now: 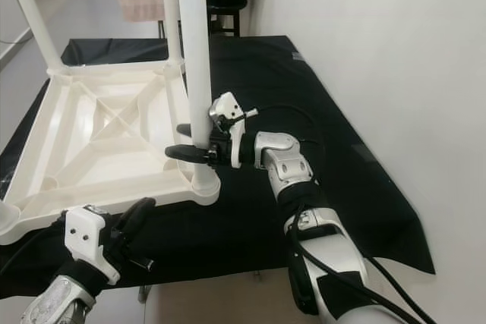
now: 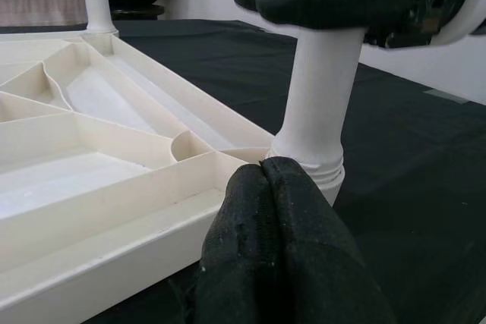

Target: Building children table

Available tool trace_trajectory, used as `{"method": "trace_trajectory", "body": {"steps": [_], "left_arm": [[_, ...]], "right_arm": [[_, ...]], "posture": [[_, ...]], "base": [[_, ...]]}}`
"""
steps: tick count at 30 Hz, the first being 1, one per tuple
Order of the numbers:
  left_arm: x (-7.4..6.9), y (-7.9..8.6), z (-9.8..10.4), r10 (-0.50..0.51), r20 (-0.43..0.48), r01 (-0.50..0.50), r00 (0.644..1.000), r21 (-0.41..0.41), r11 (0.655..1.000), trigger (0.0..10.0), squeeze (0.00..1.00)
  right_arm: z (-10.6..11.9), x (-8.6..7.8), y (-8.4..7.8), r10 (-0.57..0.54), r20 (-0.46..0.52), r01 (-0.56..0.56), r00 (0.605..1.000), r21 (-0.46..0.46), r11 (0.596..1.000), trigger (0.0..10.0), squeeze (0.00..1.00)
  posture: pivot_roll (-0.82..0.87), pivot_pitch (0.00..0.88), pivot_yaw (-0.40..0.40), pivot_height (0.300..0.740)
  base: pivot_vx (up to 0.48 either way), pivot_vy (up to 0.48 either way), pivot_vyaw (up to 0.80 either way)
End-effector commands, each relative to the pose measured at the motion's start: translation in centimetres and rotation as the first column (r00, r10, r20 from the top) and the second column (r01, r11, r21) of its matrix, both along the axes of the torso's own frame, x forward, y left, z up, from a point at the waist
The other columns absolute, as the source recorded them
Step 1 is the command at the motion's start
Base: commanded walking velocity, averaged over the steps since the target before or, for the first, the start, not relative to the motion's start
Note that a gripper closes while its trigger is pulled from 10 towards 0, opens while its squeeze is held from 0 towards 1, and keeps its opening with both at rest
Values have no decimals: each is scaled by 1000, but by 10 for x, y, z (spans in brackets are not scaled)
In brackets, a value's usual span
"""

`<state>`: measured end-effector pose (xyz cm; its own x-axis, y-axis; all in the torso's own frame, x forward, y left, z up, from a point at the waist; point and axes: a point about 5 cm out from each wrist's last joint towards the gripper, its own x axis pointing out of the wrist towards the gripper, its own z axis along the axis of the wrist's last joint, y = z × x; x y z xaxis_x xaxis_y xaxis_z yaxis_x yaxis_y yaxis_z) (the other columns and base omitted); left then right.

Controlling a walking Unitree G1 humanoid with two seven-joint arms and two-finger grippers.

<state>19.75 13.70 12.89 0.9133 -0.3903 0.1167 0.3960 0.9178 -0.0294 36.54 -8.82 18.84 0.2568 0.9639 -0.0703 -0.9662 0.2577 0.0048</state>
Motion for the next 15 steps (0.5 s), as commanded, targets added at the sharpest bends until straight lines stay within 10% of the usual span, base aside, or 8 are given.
{"method": "trace_trajectory", "body": {"steps": [1,8,10,12,15], "left_arm": [[-1,0,-2,1,-3,-1,1000,7,1000,10000,0],[-2,-1,-2,0,-3,0,1000,5,1000,10000,0],[-2,-1,-2,1,-2,-1,1000,7,1000,10000,0],[-2,1,-1,4,0,-4,1000,7,1000,10000,0],[-2,2,-1,5,0,-5,1000,7,1000,10000,0]], "right_arm": [[0,1,-4,-13,4,13,1000,3,1000,0,0],[-11,5,-30,-270,43,271,962,-29,962,0,0],[-26,5,-42,-525,-26,525,850,-30,851,0,0],[-56,-13,-54,-876,-56,870,479,-103,482,0,0],[-69,-41,-47,-923,-91,917,374,-115,383,0,0]], "posture": [[132,11,-76,740],[129,15,-88,740],[130,15,-101,740],[124,25,-96,740],[119,31,-81,740]], "base": [[0,0,0],[0,0,0],[0,0,0],[0,0,0],[0,0,0]]}}
